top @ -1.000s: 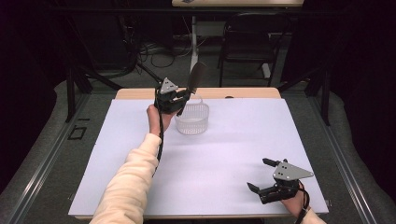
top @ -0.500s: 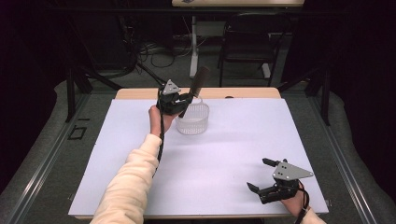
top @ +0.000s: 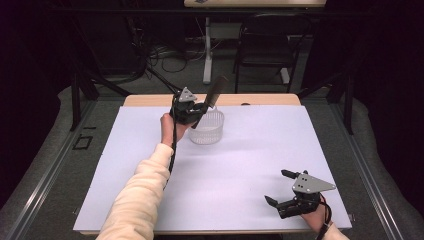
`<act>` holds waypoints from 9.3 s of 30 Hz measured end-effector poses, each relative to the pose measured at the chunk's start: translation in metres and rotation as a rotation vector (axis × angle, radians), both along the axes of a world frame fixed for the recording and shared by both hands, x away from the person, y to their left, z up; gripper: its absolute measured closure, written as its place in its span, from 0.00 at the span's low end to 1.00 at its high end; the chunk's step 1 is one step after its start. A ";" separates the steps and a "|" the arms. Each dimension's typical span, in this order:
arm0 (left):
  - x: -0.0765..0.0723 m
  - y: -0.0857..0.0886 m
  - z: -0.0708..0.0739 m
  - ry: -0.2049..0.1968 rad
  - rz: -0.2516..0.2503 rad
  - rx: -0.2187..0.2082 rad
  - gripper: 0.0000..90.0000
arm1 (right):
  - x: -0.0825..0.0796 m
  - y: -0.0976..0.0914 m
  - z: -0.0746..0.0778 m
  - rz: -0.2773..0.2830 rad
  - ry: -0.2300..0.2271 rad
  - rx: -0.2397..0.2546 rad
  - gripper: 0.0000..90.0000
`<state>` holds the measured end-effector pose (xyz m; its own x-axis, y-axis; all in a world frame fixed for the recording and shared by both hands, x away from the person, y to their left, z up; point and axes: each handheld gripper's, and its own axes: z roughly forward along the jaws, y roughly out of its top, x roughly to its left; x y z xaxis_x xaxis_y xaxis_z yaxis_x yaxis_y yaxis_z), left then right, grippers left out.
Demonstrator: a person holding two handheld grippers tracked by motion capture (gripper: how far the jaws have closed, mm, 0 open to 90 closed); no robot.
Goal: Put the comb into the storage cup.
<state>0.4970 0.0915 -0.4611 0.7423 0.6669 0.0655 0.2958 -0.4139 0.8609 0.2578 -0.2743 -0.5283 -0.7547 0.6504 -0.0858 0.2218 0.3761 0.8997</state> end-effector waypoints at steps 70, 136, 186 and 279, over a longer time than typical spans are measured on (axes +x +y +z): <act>0.008 -0.023 -0.027 0.078 -0.124 0.159 0.80 | 0.000 -0.001 0.000 -0.002 0.001 0.003 0.00; -0.027 0.015 0.008 0.167 -0.161 0.117 0.00 | -0.001 0.000 0.000 -0.005 0.002 0.006 0.00; -0.102 0.074 0.000 0.188 -0.030 0.153 0.00 | -0.003 0.000 0.002 -0.011 -0.007 0.000 0.00; -0.233 0.117 -0.064 0.187 0.061 0.073 0.00 | -0.003 0.001 0.001 -0.023 -0.001 -0.011 0.00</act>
